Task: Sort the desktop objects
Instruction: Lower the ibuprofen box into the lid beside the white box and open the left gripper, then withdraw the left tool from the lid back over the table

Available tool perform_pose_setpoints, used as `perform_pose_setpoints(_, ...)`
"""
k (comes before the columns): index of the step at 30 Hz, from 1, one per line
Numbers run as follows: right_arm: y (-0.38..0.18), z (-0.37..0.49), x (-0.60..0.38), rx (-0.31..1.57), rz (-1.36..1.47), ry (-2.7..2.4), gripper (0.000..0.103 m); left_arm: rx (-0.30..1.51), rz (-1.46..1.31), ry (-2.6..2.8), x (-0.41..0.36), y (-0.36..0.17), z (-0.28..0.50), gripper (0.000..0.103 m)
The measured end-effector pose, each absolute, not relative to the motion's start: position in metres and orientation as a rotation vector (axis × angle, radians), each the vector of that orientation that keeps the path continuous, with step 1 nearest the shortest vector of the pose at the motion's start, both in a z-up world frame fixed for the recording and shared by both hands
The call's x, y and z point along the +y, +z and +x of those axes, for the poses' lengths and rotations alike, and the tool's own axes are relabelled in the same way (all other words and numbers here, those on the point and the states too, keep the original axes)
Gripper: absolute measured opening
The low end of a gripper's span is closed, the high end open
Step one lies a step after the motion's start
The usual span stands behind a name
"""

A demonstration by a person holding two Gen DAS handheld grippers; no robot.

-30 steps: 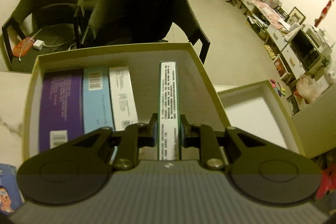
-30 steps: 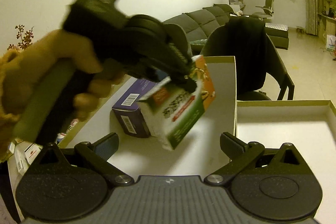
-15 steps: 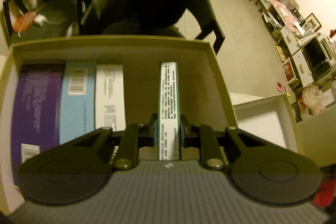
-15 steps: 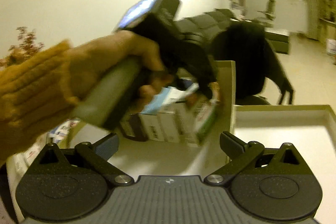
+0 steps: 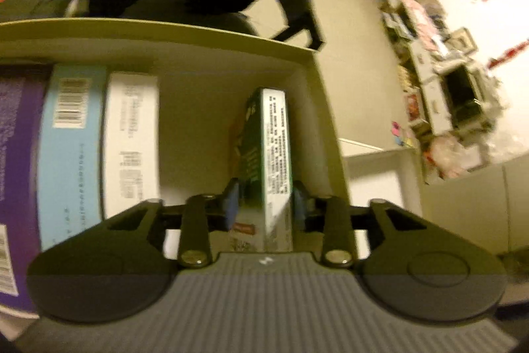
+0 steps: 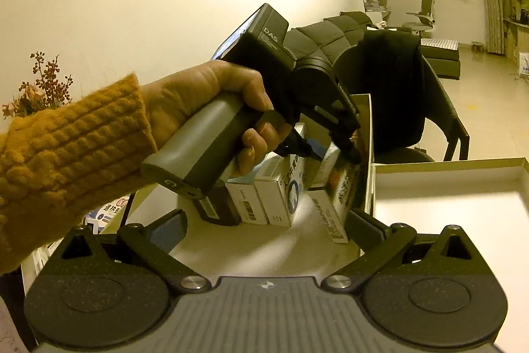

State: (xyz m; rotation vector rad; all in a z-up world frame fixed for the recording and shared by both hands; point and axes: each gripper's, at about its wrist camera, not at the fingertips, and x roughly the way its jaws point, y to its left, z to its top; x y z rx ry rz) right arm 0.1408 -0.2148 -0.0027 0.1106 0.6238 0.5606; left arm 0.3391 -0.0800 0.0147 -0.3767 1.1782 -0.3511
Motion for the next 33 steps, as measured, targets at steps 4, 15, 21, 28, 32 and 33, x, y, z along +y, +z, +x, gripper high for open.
perform_pose_setpoints(4, -0.003, 0.141, -0.216, 0.621, 0.114, 0.563, 0.103, 1.178, -0.351, -0.402, -0.073, 0.018, 0.336, 0.059)
perform_pose_setpoints(15, 0.001, 0.141, -0.231, 0.605, 0.15, 0.54, 0.103, 1.115, -0.095, -0.662, -0.06, 0.033, 0.313, 0.063)
perform_pose_setpoints(21, 0.003, 0.138, -0.231, 0.6, 0.148, 0.57, 0.103, 1.097, 0.138, -0.812, -0.077, 0.029, 0.293, 0.051)
perform_pose_setpoints(28, 0.001, 0.14, -0.225, 0.618, 0.128, 0.583, 0.103, 1.102, 0.276, -0.842, -0.106, 0.011, 0.289, 0.025)
perform_pose_setpoints(32, 0.0, 0.141, -0.223, 0.622, 0.126, 0.585, 0.103, 1.069, 0.261, -0.824, -0.112, 0.01, 0.295, 0.021)
perform_pose_setpoints(33, 0.0, 0.141, -0.223, 0.622, 0.127, 0.586, 0.103, 1.061, 0.256, -0.819, -0.114, 0.01, 0.297, 0.021)
